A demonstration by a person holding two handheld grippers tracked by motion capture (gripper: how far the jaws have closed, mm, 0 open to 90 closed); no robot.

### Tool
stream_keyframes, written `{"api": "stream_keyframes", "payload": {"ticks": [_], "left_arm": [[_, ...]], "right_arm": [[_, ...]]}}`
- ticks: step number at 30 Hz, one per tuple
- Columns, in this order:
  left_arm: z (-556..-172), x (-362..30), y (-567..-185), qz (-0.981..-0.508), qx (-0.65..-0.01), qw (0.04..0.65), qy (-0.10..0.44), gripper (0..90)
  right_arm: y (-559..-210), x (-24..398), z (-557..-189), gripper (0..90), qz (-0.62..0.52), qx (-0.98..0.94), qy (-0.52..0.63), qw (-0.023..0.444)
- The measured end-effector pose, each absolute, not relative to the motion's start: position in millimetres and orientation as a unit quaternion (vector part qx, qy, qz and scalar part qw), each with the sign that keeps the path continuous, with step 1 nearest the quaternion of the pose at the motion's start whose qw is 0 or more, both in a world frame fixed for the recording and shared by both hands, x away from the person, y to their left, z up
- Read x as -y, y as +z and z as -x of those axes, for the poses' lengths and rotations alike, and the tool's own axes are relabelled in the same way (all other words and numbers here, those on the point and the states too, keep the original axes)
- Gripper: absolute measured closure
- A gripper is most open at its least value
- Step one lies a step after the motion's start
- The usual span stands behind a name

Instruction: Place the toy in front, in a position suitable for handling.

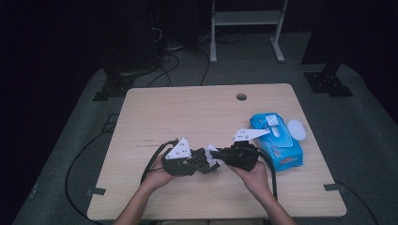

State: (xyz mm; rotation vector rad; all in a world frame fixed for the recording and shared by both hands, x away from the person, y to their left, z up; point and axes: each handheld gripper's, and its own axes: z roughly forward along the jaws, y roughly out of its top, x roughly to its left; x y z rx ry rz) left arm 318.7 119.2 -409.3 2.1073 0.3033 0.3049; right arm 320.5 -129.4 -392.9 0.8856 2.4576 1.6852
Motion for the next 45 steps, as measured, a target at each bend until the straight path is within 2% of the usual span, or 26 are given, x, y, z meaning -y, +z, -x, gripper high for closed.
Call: {"api": "stream_keyframes", "payload": {"ticks": [8, 16, 20, 37, 45], "left_arm": [[-313.0, -141.9, -419.8, -0.858, -0.147, 0.477, 0.118, 57.6], [-309.4, -152.4, -426.8, -0.872, -0.142, 0.452, 0.119, 57.5], [-307.1, -150.4, -440.1, -0.887, -0.14, 0.422, 0.122, 58.9], [-312.9, -151.5, -448.2, -0.893, -0.142, 0.409, 0.118, 59.1], [-313.1, -153.7, -449.3, -0.892, -0.14, 0.414, 0.117, 59.3]], "right_arm": [[-407.0, 113.1, -322.6, 83.0, -0.283, -0.809, 0.515, 0.016], [-414.5, 102.7, -322.9, 83.0, -0.278, -0.82, 0.501, 0.018], [-421.6, 95.5, -322.7, 82.9, -0.274, -0.83, 0.486, 0.016], [-422.5, 75.9, -316.6, 82.8, -0.248, -0.853, 0.456, 0.048], [-424.2, 91.3, -319.8, 82.8, -0.263, -0.846, 0.462, 0.048]]}}
